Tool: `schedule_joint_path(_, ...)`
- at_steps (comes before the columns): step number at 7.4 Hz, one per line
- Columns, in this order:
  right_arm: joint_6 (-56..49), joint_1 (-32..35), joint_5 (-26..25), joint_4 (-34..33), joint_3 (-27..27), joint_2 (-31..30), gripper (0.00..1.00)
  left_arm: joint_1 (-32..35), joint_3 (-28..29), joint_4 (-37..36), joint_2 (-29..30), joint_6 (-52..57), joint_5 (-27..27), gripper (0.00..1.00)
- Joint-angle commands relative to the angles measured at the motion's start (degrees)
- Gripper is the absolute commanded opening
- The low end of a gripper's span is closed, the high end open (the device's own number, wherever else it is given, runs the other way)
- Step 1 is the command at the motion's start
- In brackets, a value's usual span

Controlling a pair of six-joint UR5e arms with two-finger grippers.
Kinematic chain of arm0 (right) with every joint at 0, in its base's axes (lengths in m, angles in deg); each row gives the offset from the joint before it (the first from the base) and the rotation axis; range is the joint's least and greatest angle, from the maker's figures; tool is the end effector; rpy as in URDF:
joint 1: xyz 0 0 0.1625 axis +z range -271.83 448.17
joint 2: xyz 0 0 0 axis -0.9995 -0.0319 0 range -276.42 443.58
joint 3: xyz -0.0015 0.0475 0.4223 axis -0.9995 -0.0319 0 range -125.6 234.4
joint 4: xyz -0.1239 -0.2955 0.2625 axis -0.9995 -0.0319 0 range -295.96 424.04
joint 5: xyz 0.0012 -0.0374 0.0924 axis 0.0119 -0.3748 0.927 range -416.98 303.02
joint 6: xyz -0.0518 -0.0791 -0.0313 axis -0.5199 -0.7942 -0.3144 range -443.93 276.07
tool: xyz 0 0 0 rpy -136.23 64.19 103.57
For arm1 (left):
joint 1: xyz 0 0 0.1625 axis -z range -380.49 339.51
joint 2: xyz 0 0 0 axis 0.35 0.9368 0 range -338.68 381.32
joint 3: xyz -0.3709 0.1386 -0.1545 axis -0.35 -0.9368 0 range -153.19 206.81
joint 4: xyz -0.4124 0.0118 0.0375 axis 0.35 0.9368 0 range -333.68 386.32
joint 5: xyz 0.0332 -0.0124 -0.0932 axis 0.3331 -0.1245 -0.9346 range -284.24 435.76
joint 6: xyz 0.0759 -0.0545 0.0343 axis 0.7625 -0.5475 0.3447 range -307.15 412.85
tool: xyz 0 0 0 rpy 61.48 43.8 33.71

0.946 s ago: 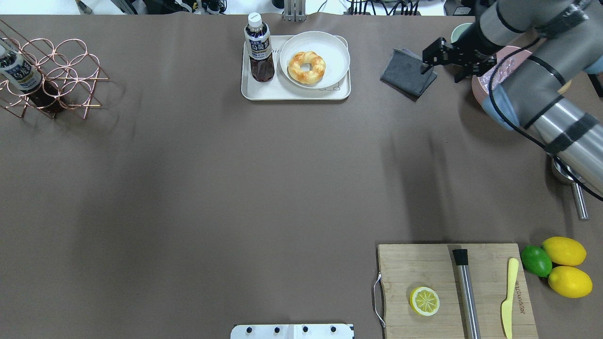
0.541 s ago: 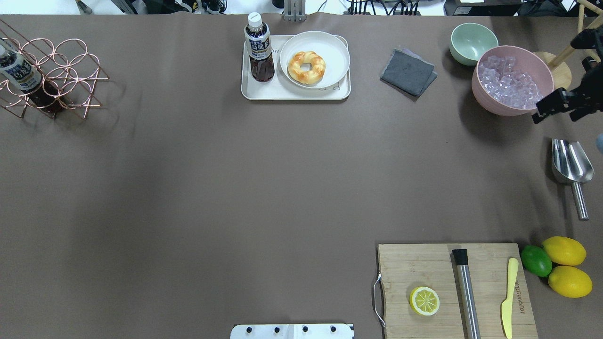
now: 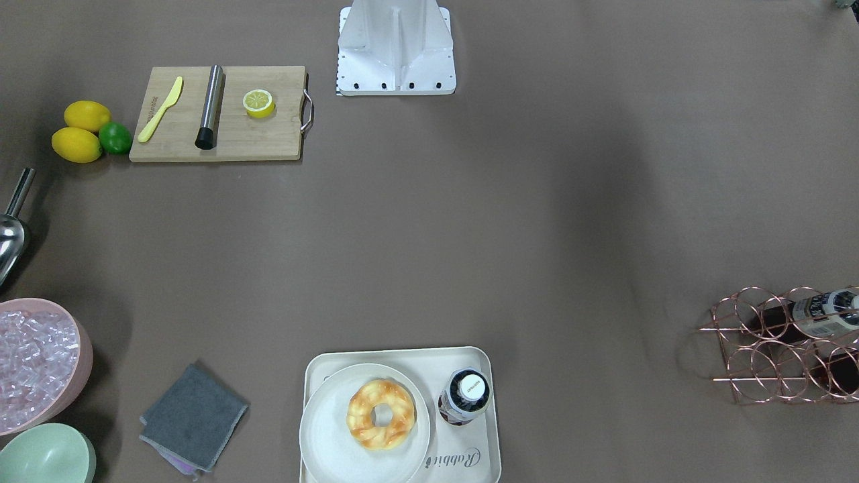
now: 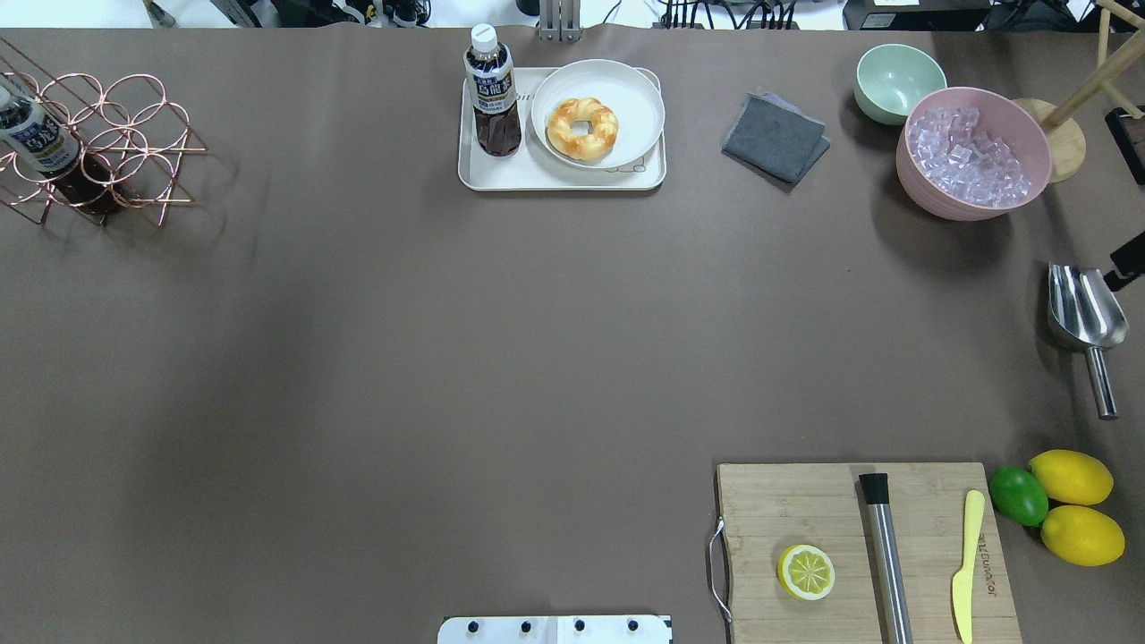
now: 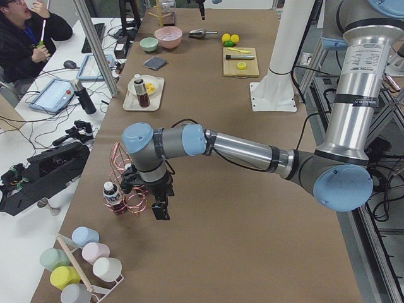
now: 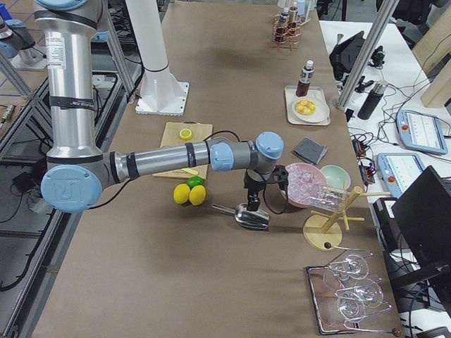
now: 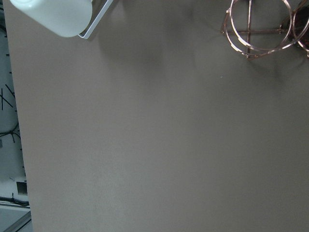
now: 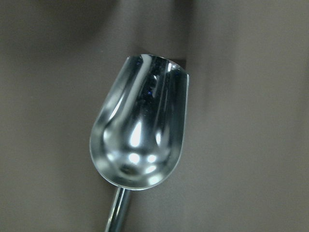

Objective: Place donut on tray

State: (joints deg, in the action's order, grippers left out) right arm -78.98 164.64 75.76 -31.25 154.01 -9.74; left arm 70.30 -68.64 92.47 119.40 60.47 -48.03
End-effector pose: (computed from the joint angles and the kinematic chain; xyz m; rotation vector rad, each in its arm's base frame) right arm -0.0452 -0.4686 0.6153 -0.1035 -0.7396 -0.1492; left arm -0.0851 -0.5233 0.5908 -0.1313 0.5995 0.0624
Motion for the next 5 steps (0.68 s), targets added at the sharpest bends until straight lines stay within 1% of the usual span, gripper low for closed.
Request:
schedule_joint_path(1, -1.3, 3.3, 0.2, -0.5, -1.1, -2.0, 0.99, 1.3, -1.1, 2.9, -4.4, 0.3, -0.5, 0.98)
schedule_joint_path(3, -1.4, 6.7, 0.3, -0.3, -3.7, -1.1, 0.99, 1.3, -0.7, 9.3, -9.0, 0.2, -0.7, 0.98)
schedule_joint_path(5, -1.3, 8.3, 0.6, -0.2, -5.5, -0.5, 0.99, 1.3, -0.3, 10.0, -9.7, 0.2, -0.6, 0.98)
